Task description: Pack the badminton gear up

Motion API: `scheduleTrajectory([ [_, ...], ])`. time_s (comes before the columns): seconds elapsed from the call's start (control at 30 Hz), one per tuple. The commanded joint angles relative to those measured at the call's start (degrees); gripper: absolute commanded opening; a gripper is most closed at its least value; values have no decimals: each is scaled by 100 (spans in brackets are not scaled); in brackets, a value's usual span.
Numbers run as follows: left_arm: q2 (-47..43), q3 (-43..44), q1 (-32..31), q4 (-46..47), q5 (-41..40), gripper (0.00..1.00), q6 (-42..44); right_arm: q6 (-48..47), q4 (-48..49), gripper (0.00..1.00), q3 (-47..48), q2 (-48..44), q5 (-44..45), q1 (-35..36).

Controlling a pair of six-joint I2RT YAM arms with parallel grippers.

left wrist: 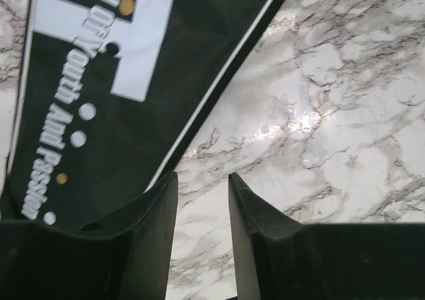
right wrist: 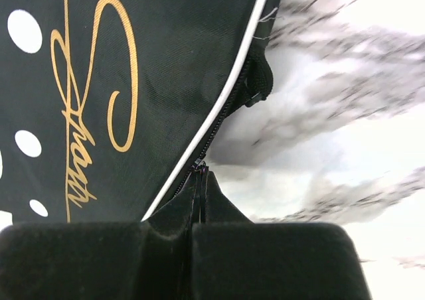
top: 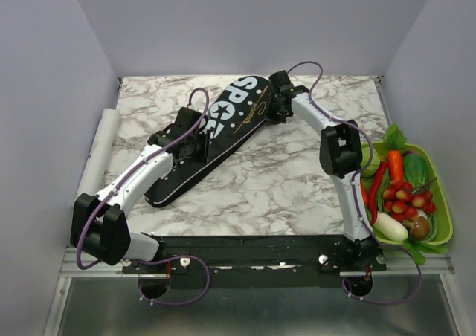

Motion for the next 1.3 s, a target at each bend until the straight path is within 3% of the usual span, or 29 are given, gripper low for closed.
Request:
scheduleTrajectory([
  [0.0, -101, -345, 155, -220, -778, 46, -155, -285, -557, 1, 429, 175, -91, -213],
  [0.27, 637, -767, 481, 51, -965, 39, -340, -822, 93, 1, -905, -440, -731, -195],
  [0.7, 1367, -1304, 481, 562, -1255, 36, -402, -1578, 164, 1, -1417, -809, -829, 139],
  [1.07, 1579, -1278, 481, 702, -877, 32, -322, -1359, 304, 1, -1663, -950, -1654, 1333],
  [1.27, 1605, -1251, 472, 790, -649, 31, -253, -771, 621, 1, -1707, -766, -2691, 2115],
])
